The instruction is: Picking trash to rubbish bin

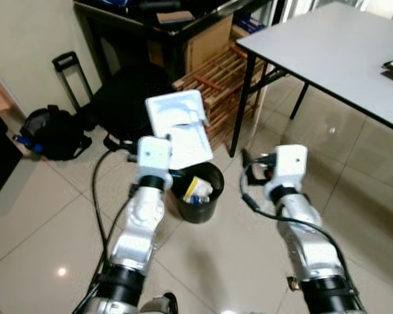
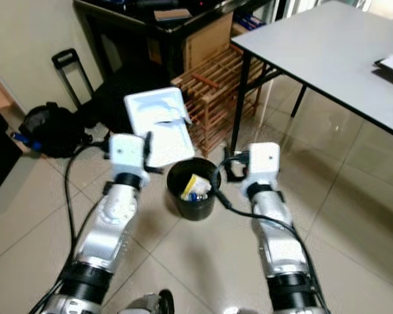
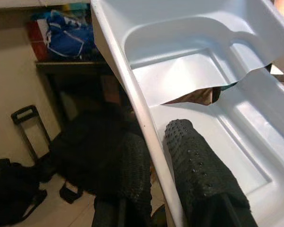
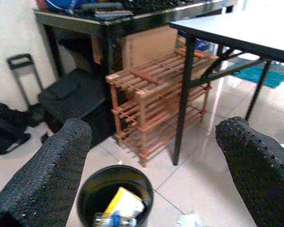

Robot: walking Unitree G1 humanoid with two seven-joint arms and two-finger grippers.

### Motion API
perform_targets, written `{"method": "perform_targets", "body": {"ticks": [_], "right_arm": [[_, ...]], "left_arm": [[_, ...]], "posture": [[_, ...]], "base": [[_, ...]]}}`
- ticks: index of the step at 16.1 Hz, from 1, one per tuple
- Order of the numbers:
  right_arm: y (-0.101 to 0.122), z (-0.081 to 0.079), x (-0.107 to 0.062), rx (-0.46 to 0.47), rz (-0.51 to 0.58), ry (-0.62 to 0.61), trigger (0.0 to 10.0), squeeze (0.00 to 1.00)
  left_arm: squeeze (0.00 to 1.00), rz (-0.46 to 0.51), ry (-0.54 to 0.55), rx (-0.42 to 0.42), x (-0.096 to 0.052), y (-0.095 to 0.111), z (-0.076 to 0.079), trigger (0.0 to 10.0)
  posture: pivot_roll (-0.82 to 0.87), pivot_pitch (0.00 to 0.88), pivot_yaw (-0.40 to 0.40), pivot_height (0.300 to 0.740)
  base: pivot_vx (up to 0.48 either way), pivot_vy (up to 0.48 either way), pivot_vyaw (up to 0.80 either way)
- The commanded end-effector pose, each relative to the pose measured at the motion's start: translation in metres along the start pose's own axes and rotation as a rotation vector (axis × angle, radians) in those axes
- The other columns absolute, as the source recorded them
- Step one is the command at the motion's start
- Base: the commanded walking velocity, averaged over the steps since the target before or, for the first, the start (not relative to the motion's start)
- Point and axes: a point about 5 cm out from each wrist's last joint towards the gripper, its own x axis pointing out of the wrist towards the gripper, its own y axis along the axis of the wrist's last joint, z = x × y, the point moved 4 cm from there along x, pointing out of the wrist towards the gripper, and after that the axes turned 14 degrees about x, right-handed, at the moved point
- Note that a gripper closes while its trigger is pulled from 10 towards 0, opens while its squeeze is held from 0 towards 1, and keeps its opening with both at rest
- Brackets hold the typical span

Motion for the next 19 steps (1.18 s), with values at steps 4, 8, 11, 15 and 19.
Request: {"method": "perform_targets", "body": {"ticks": [4, 8, 11, 15, 19], "right_arm": [[-0.0017, -0.0052, 0.0005, 0.008, -0.009, 0.009, 10.0, 0.00], [-0.0023, -0.0054, 0.0009, 0.013, -0.015, 0.010, 10.0, 0.00], [-0.0065, -0.0078, 0.0016, 0.007, -0.041, 0.018, 10.0, 0.00], [-0.0062, -0.0104, 0.0003, 0.002, -0.032, 0.032, 10.0, 0.00], [-0.0071, -0.0113, 0.0005, 0.000, -0.039, 0.037, 10.0, 0.00]], "left_arm": [[0.00, -0.025, 0.008, 0.014, 0.0000, -0.0061, -0.0067, 10.0], [0.00, -0.027, 0.006, 0.015, 0.0003, -0.0062, -0.0065, 10.0], [0.00, -0.028, 0.005, 0.015, 0.0004, -0.0065, -0.0066, 10.0], [0.00, -0.027, 0.004, 0.016, 0.0004, -0.0060, -0.0066, 10.0], [0.00, -0.028, 0.004, 0.017, 0.0003, -0.0064, -0.0071, 10.0]], "posture": [[-0.05, 0.166, 0.033, 0.740], [-0.05, 0.165, 0.034, 0.740], [-0.05, 0.165, 0.036, 0.740], [-0.05, 0.167, 0.035, 0.740], [-0.04, 0.165, 0.035, 0.740]], "base": [[0.428, 0.000, 0.00], [0.437, 0.000, 0.00], [0.439, 0.000, -0.44], [0.436, 0.000, -0.20], [0.435, 0.000, 0.00]]}}
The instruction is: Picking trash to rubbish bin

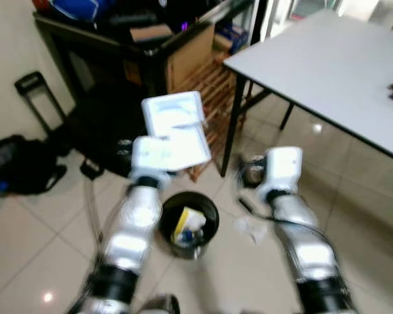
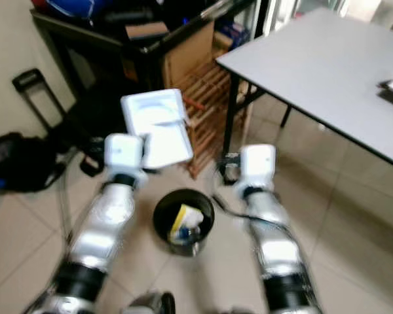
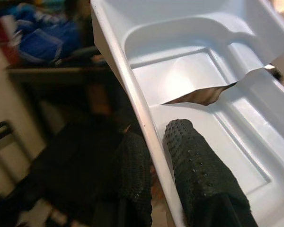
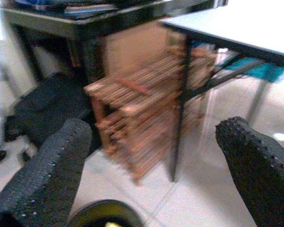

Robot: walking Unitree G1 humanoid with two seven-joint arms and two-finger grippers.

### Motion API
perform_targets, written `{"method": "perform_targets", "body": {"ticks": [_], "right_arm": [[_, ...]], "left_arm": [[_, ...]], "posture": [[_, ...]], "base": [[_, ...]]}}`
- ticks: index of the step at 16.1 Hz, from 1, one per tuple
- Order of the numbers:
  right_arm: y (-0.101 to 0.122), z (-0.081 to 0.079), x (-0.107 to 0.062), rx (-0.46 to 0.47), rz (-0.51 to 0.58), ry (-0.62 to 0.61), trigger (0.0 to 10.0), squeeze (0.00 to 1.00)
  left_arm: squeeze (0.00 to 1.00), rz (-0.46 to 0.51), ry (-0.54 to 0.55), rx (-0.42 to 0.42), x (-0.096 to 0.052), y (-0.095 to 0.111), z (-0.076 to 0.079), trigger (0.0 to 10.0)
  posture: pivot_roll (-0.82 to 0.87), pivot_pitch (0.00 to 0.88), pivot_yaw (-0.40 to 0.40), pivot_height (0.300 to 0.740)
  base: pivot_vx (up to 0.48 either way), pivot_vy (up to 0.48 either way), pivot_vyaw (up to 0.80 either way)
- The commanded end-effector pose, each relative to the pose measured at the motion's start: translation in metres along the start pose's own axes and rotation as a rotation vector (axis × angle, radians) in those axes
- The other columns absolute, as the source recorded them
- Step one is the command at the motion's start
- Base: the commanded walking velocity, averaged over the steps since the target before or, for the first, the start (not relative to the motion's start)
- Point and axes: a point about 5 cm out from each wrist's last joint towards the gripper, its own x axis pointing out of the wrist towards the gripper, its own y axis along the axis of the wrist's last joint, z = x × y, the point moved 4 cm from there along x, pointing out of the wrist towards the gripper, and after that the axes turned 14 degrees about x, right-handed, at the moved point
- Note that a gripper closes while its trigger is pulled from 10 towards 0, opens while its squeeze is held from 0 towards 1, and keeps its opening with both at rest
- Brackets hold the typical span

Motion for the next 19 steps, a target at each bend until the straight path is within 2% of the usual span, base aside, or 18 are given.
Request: {"method": "perform_targets", "body": {"ticks": [1, 17, 19], "right_arm": [[0.0030, 0.0084, -0.0014, -0.017, 0.005, -0.019, 10.0, 0.00], [0.0004, 0.0042, -0.0004, -0.017, 0.000, -0.004, 10.0, 0.00], [-0.0006, 0.0043, -0.0008, -0.017, -0.004, -0.004, 10.0, 0.00]], "left_arm": [[0.00, 0.010, -0.022, -0.011, 0.0000, 0.0048, 0.0077, 10.0], [0.00, 0.019, -0.037, -0.007, -0.0003, 0.0061, 0.0100, 10.0], [0.00, 0.046, -0.044, 0.000, -0.0016, 0.0101, 0.0120, 10.0]], "posture": [[-0.04, 0.165, 0.035, 0.740], [-0.05, 0.144, 0.042, 0.740], [-0.04, 0.148, 0.042, 0.740]], "base": [[0.435, 0.000, 0.00], [0.435, 0.000, 0.00], [0.154, 0.000, 0.00]]}}
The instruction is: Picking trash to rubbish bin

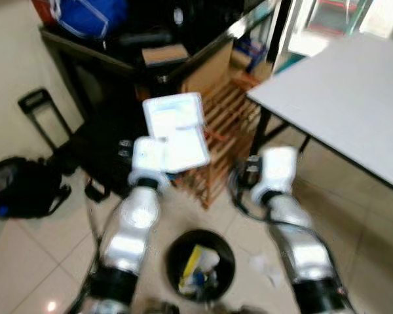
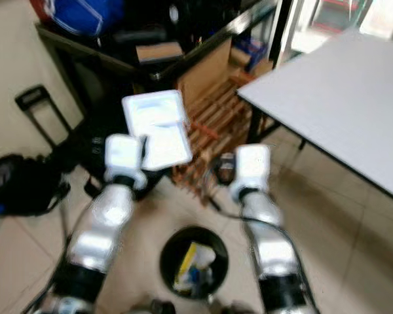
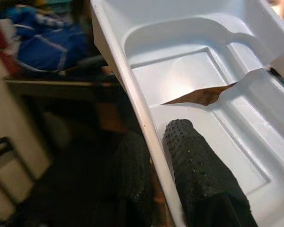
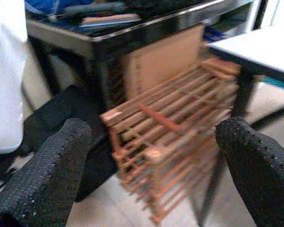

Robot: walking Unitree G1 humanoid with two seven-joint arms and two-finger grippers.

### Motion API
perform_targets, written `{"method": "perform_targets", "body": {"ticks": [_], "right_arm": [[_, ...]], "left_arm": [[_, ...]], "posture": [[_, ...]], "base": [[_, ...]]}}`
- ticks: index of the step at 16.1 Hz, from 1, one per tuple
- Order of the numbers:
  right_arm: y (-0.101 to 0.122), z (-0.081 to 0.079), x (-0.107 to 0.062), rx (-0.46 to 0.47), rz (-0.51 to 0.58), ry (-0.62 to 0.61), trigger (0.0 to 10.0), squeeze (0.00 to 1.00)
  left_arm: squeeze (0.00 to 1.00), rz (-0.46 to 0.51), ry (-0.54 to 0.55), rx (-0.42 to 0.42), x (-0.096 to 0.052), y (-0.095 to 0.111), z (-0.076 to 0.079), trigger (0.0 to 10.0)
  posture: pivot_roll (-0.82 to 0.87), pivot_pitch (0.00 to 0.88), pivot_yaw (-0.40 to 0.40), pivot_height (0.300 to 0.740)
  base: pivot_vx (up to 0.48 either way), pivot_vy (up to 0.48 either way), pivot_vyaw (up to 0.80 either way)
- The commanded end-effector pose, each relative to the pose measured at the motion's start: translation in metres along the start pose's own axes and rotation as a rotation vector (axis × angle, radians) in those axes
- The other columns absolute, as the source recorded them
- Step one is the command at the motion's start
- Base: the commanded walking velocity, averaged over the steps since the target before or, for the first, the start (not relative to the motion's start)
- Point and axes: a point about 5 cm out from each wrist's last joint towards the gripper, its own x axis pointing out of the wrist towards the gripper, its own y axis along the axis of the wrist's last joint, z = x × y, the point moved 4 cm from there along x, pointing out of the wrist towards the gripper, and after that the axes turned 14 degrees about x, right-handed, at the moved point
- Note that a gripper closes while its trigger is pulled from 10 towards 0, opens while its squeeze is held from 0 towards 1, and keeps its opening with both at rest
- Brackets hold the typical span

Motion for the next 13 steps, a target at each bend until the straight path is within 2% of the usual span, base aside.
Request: {"method": "perform_targets", "body": {"ticks": [1, 4, 5, 8, 10, 11, 13], "right_arm": [[0.002, 0.009, -0.002, -0.018, 0.002, -0.021, 10.0, 0.00], [0.001, 0.009, -0.002, -0.019, -0.004, -0.018, 10.0, 0.00], [-0.001, 0.013, -0.003, -0.024, -0.011, -0.024, 10.0, 0.00], [-0.008, 0.029, -0.006, -0.045, -0.038, -0.059, 10.0, 0.00], [-0.017, 0.040, -0.009, -0.057, -0.070, -0.089, 10.0, 0.00], [-0.021, 0.042, -0.011, -0.061, -0.086, -0.091, 10.0, 0.00], [-0.025, 0.041, -0.013, -0.060, -0.101, -0.083, 10.0, 0.00]], "left_arm": [[0.00, 0.028, -0.040, -0.008, -0.001, 0.007, 0.011, 10.0], [0.00, 0.024, -0.080, -0.026, -0.003, 0.006, 0.018, 10.0], [0.00, 0.004, -0.127, -0.032, -0.005, 0.000, 0.025, 10.0], [0.00, -0.096, -0.254, -0.035, -0.012, -0.032, 0.043, 10.0], [0.00, -0.208, -0.370, -0.006, -0.022, -0.064, 0.066, 10.0], [0.00, -0.254, -0.432, 0.006, -0.030, -0.077, 0.080, 10.0], [0.00, -0.293, -0.491, 0.025, -0.038, -0.087, 0.092, 10.0]], "posture": [[-0.04, 0.154, 0.042, 0.740], [-0.04, 0.158, 0.042, 0.740], [-0.04, 0.159, 0.041, 0.740], [-0.05, 0.161, 0.037, 0.740], [-0.05, 0.164, 0.034, 0.740], [-0.05, 0.167, 0.032, 0.740], [-0.06, 0.171, 0.029, 0.740]], "base": [[0.000, 0.000, 0.00], [0.000, 0.000, 0.00], [0.000, 0.000, 0.00], [0.000, 0.000, 0.00], [0.000, 0.000, 0.00], [0.000, 0.000, 0.00], [0.000, 0.000, 0.00]]}}
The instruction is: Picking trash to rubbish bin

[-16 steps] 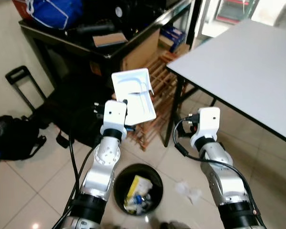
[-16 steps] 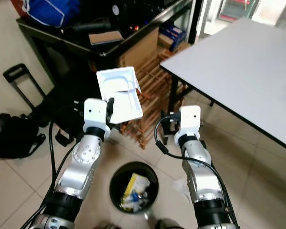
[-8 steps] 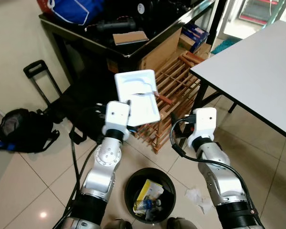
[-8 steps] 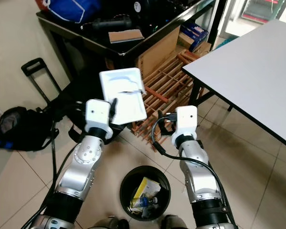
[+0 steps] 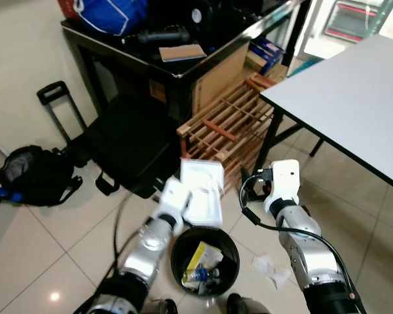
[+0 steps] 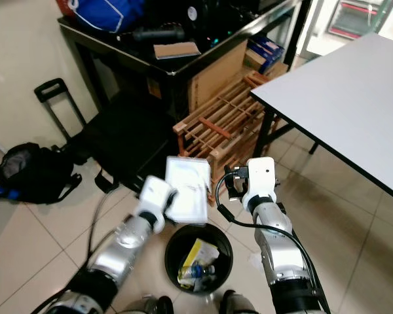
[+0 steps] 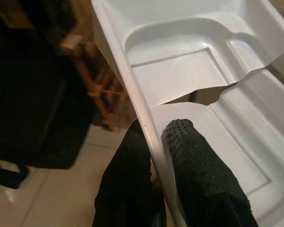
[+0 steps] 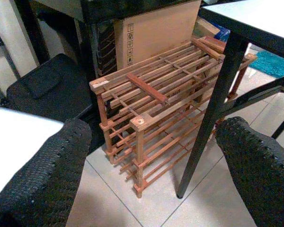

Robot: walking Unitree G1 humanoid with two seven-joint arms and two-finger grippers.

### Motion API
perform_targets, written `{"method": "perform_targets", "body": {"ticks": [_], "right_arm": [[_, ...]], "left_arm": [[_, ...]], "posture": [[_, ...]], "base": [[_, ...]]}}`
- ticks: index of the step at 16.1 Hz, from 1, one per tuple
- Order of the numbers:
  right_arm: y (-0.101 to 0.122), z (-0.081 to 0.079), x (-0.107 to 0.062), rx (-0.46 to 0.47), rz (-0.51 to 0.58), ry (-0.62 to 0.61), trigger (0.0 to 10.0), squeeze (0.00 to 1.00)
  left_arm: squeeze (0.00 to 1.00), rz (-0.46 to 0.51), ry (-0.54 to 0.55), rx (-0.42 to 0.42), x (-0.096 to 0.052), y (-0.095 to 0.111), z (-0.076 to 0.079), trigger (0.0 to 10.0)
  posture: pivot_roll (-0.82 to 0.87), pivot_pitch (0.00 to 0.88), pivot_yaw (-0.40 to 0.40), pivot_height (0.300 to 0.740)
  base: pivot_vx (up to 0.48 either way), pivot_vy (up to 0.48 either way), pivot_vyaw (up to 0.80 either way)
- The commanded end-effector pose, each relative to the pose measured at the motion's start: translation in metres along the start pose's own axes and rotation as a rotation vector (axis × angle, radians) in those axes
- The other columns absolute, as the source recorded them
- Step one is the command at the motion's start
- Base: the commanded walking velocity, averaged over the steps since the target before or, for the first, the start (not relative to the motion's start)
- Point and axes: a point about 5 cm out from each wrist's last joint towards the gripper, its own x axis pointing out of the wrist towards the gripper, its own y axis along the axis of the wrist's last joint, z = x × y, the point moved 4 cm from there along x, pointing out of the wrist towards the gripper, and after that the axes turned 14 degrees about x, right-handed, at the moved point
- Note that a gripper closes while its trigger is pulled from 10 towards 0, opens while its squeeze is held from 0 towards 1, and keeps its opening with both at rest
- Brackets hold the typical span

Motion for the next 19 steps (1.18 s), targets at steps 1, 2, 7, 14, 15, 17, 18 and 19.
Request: {"method": "perform_targets", "body": {"ticks": [1, 2, 7, 14, 15, 17, 18, 19], "right_arm": [[-0.011, -0.002, -0.003, -0.002, -0.041, 0.025, 10.0, 0.00], [-0.019, -0.001, -0.005, -0.016, -0.078, 0.037, 10.0, 0.00], [-0.112, 0.028, -0.044, -0.108, -0.511, 0.033, 10.0, 0.00], [-0.133, 0.049, -0.064, -0.104, -0.629, 0.007, 10.0, 0.00], [-0.126, 0.045, -0.057, -0.093, -0.594, 0.020, 10.0, 0.00], [-0.122, 0.041, -0.053, -0.098, -0.586, 0.034, 10.0, 0.00], [-0.121, 0.040, -0.052, -0.099, -0.584, 0.038, 10.0, 0.00], [-0.118, 0.038, -0.050, -0.097, -0.571, 0.045, 10.0, 0.00]], "left_arm": [[0.00, -0.004, -0.045, 0.032, 0.002, -0.001, 0.008, 10.0], [0.00, -0.023, -0.066, 0.034, 0.003, -0.006, 0.014, 10.0], [0.00, -0.132, -0.114, 0.019, -0.002, -0.035, 0.032, 10.0], [0.00, -0.337, -0.072, -0.003, -0.021, -0.082, 0.024, 10.0], [0.00, -0.390, -0.080, -0.011, -0.027, -0.093, 0.025, 10.0], [0.00, -0.426, -0.103, -0.020, -0.031, -0.100, 0.031, 10.0], [0.00, -0.424, -0.120, -0.016, -0.031, -0.099, 0.034, 10.0], [0.00, -0.408, -0.156, -0.002, -0.028, -0.094, 0.043, 10.0]], "posture": [[-0.06, 0.172, 0.027, 0.740], [-0.07, 0.175, 0.024, 0.740], [-0.07, 0.184, 0.013, 0.740], [-0.08, 0.189, 0.011, 0.740], [-0.08, 0.186, 0.012, 0.740], [-0.08, 0.186, 0.012, 0.740], [-0.09, 0.185, 0.009, 0.740], [-0.09, 0.186, 0.005, 0.740]], "base": [[0.000, 0.000, 0.00], [0.000, 0.000, 0.00], [0.000, 0.000, 0.00], [0.000, 0.000, 0.00], [0.000, 0.000, 0.00], [0.000, 0.000, 0.00], [0.000, 0.000, 0.00], [0.000, 0.000, 0.00]]}}
